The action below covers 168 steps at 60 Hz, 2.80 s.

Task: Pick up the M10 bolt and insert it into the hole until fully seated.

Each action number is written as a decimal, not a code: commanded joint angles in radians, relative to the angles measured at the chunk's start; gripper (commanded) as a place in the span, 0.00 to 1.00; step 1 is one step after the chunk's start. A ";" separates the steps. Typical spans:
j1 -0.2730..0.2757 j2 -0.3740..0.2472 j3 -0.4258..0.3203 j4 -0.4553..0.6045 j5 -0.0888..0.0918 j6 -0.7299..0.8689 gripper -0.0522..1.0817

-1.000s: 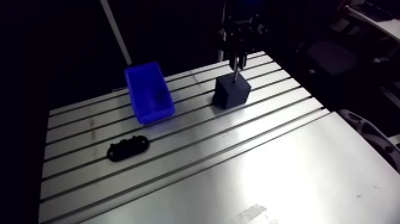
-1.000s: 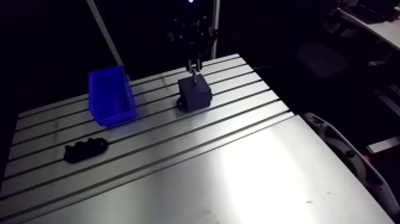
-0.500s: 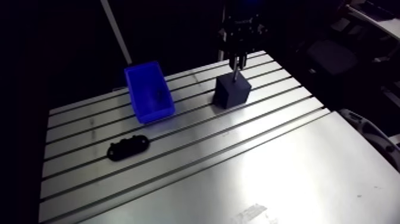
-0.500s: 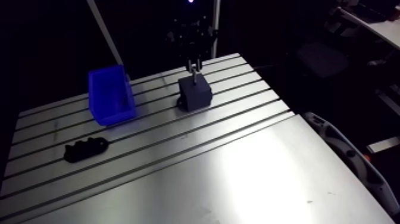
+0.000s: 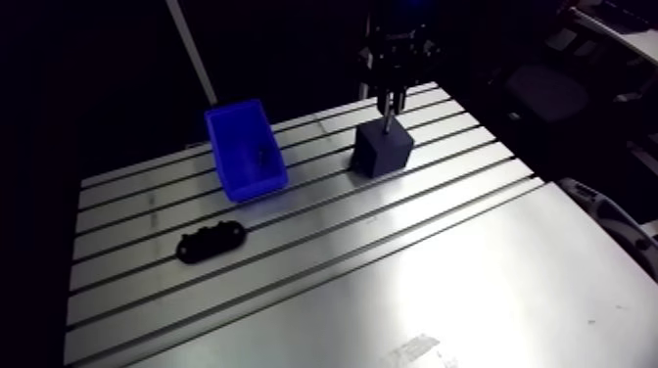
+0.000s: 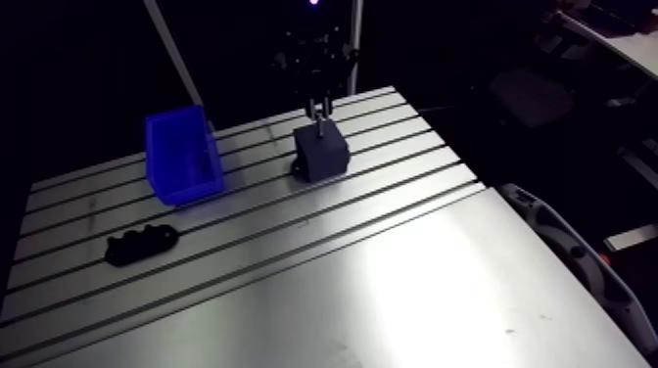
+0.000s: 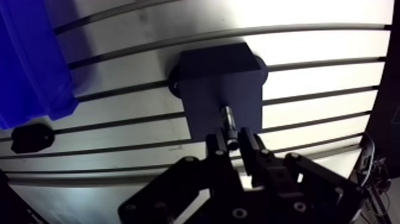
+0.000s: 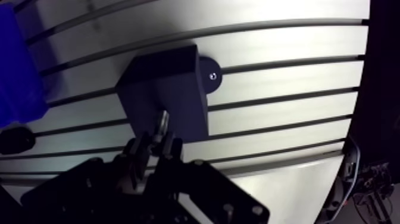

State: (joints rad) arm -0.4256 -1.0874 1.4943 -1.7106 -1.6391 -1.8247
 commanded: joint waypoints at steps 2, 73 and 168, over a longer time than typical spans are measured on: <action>0.002 -0.001 0.002 -0.001 0.000 0.000 1.00; -0.001 0.004 0.010 -0.010 0.000 0.002 1.00; -0.002 -0.004 0.027 -0.027 -0.003 0.000 0.05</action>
State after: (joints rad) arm -0.4280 -1.0897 1.5207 -1.7366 -1.6421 -1.8235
